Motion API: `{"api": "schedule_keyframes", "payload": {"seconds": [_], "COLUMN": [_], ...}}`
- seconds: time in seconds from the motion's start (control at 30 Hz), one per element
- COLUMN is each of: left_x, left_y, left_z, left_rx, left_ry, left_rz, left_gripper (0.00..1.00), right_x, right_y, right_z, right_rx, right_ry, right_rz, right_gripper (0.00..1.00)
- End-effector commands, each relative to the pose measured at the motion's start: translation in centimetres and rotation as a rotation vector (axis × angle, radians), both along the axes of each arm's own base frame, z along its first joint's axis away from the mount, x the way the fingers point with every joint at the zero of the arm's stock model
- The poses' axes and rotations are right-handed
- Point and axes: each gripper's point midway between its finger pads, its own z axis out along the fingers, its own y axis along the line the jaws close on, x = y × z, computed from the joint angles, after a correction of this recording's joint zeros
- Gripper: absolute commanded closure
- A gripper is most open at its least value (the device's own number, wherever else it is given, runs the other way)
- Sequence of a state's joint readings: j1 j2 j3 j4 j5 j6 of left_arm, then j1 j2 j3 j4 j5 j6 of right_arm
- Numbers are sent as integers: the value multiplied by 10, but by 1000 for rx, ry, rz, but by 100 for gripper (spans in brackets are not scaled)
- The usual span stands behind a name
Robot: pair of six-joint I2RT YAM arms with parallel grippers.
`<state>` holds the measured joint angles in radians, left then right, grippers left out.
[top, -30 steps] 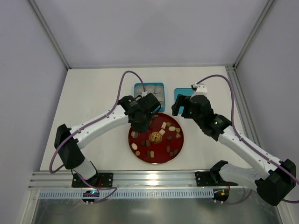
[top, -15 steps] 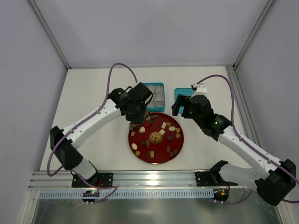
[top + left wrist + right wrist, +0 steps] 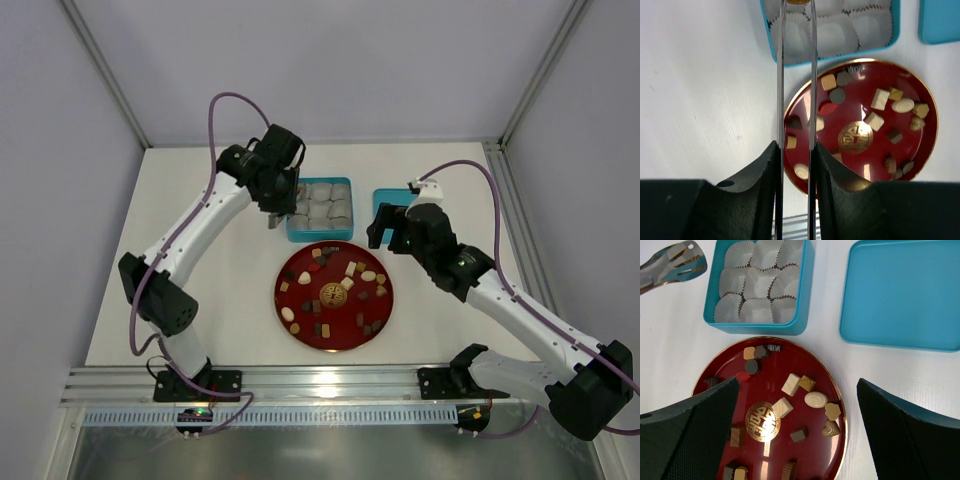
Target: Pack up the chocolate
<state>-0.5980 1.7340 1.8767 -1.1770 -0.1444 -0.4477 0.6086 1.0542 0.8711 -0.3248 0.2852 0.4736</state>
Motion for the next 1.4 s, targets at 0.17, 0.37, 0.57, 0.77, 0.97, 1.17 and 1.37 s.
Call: {"api": "schedule_keyframes", "payload": {"seconds": [0.17,0.37,0.57,0.77,0.97,1.17,1.37], "left_x": [67,96,106,107,106,105,106], "left_y": [2,-3,-8,-3,-1,-1,0], "left_z": [-2,-32,-46,-49,-55,-54,-48], "left_rx": [25,53,57,82,102,102,102], "left_ry": [-78,-56,-37,-33,-17,-19,-31], "left_rz": [28,28,30,31,23,21,15], "left_gripper": [69,71,71,70,65,62,60], "right_x": [5,3,0,0,0,0,0], "right_y": [-1,-4,-8,-9,-7,-6,-6], "right_z": [18,17,17,14,14,13,12], "right_rx": [1,-5,-10,-14,-10,-6,-6], "right_ry": [-42,-41,-39,-36,-37,-32,-31], "right_rz": [-7,-13,-20,-21,-15,-12,-15], "right_gripper": [0,0,0,0,0,0,0]}}
